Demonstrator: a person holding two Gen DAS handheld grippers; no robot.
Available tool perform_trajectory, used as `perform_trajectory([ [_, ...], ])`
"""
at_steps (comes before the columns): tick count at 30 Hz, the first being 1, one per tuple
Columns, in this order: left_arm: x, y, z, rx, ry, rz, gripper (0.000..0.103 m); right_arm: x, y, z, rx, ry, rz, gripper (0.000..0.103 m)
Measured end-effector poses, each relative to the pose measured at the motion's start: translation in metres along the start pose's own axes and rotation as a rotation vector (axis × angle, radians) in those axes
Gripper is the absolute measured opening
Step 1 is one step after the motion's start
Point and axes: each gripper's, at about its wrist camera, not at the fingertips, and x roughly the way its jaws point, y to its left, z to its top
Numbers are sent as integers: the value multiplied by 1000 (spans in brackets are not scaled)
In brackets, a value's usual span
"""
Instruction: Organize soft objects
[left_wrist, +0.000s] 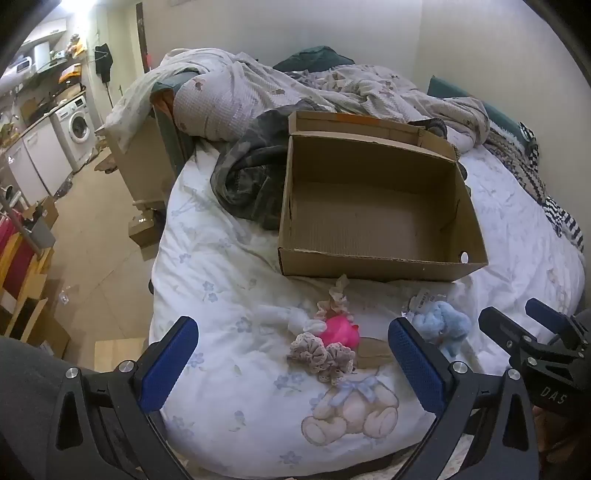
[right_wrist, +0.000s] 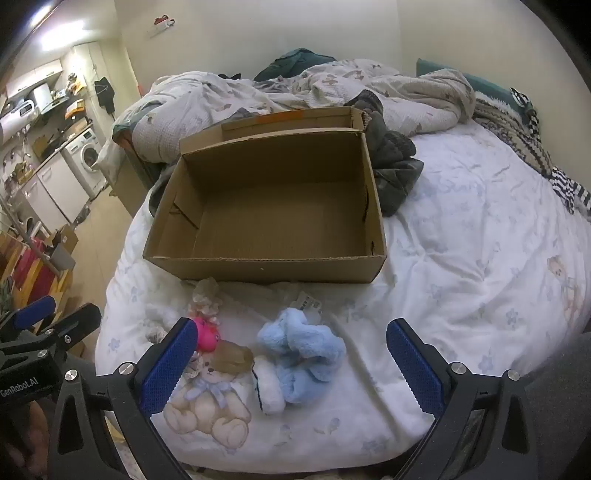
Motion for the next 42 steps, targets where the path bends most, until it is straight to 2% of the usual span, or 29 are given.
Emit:
perform_trajectory([
  [13, 1, -11, 2, 17, 11, 17, 103, 0, 2, 0, 3, 7, 2, 103],
  [42, -2, -6, 0, 15, 3, 1, 103, 0, 1, -1, -5, 6, -7, 103],
])
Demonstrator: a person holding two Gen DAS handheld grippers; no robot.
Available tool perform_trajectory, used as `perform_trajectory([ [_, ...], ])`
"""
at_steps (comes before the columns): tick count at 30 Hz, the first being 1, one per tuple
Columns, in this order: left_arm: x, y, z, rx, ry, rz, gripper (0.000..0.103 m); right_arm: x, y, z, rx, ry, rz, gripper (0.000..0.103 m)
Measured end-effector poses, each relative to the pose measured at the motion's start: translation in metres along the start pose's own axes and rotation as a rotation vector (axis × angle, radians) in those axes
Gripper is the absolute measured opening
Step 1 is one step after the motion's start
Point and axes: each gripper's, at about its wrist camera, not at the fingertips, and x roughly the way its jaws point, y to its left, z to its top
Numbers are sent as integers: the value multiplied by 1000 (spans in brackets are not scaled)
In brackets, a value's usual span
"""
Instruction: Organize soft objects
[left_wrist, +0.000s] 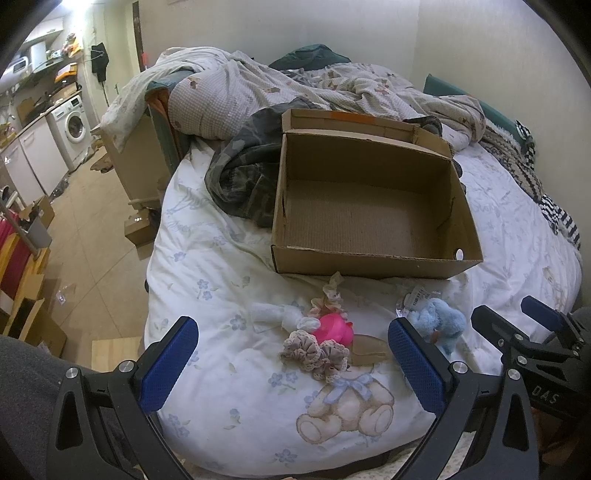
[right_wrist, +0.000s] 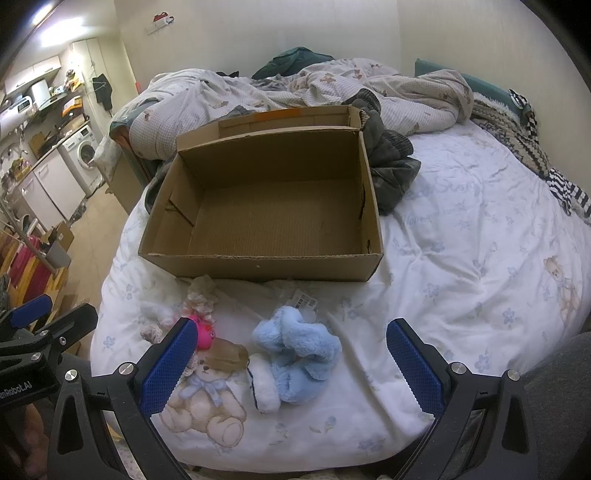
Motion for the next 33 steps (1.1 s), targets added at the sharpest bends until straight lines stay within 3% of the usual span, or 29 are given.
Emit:
perform_trajectory([
  [33, 1, 3, -2, -9, 0, 3, 103, 0, 1, 0, -1, 0, -5, 103],
])
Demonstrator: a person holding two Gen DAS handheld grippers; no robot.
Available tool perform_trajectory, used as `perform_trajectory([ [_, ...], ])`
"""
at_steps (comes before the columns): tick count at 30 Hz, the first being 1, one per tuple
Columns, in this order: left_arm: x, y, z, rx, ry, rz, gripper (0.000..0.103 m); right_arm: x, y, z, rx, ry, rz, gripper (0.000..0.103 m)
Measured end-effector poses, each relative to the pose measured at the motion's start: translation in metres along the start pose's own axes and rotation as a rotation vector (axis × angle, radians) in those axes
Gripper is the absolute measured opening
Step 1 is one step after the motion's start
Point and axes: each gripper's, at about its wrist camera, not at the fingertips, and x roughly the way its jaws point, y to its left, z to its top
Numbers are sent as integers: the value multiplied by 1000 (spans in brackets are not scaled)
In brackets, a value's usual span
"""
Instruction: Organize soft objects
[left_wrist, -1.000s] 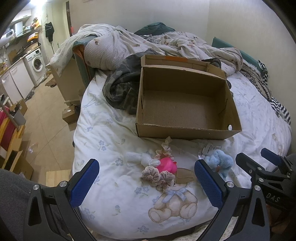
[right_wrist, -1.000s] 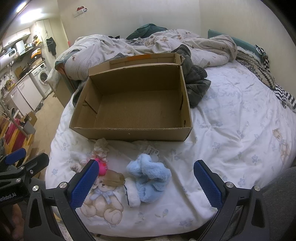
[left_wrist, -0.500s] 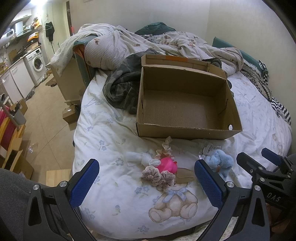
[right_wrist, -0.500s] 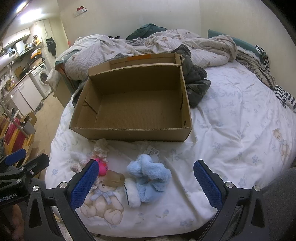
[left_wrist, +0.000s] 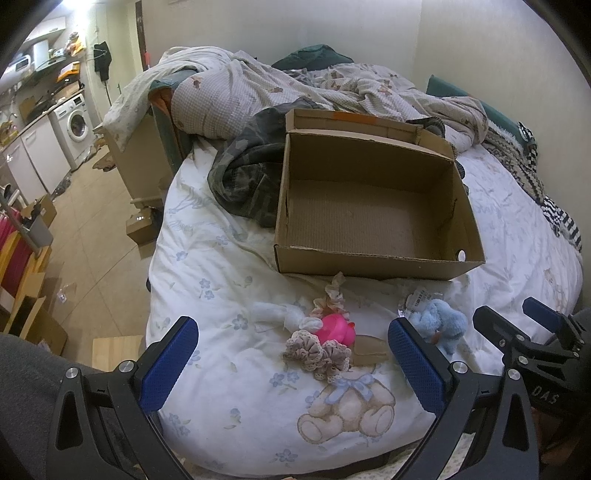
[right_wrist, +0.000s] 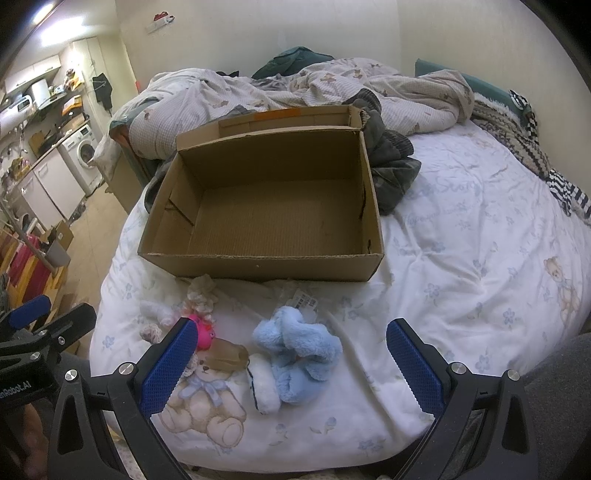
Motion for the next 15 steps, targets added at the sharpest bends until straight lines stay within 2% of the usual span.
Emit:
perform_trajectory([
  [15, 2, 1, -1, 0, 2, 1, 103, 0, 0, 0, 1, 0, 0, 103],
])
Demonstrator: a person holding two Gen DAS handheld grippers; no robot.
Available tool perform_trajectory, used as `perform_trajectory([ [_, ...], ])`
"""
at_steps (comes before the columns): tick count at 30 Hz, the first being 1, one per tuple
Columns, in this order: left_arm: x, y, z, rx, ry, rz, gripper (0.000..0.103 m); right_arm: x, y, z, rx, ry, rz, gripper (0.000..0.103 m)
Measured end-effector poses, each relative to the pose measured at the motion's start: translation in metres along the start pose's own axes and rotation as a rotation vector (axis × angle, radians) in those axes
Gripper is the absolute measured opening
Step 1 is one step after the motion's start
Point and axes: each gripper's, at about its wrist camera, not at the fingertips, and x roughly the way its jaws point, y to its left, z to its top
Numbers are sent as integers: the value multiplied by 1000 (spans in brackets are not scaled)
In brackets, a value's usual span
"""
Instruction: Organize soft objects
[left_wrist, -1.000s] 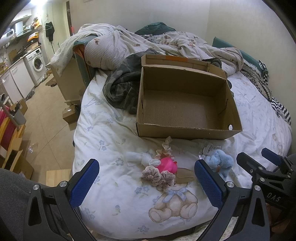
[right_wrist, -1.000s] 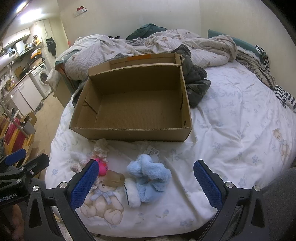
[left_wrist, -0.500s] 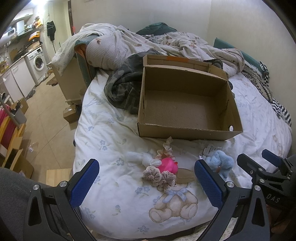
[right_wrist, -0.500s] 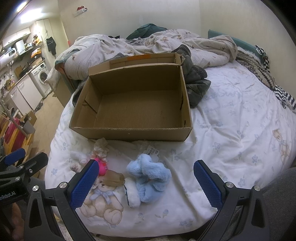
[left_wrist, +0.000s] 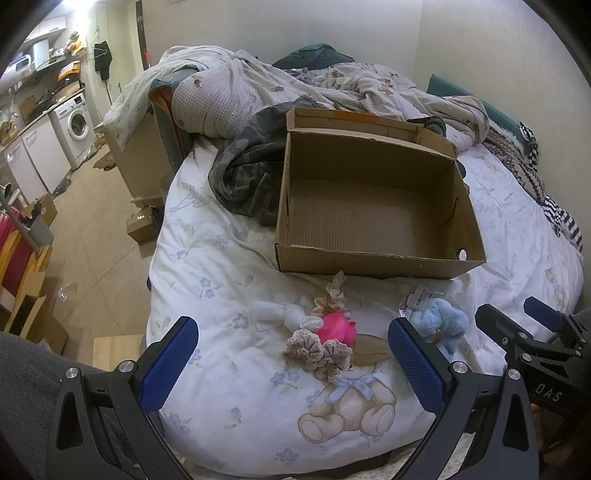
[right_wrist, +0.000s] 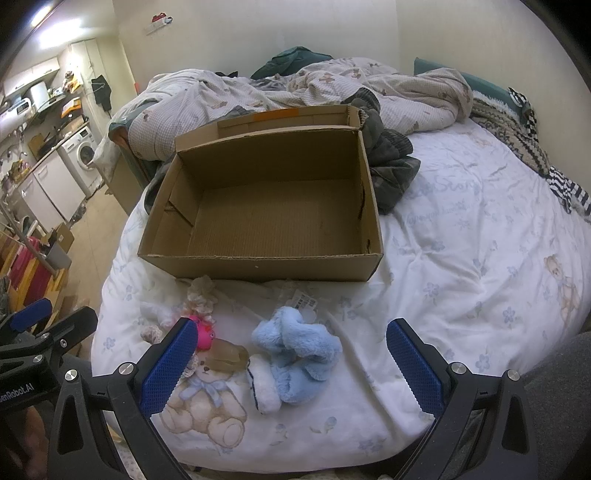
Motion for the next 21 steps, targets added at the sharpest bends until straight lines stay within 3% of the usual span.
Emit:
perform_trajectory([
  [15, -1, 10, 17, -31, 84, -31, 103, -4, -12, 16, 31, 25, 25, 103],
  [18, 5, 13, 24, -37, 142, -38, 103, -2, -20, 26, 60, 61, 76, 103],
  [21, 17, 25, 35, -55, 206, -30, 103, 9, -28, 37, 84, 154, 153, 103],
])
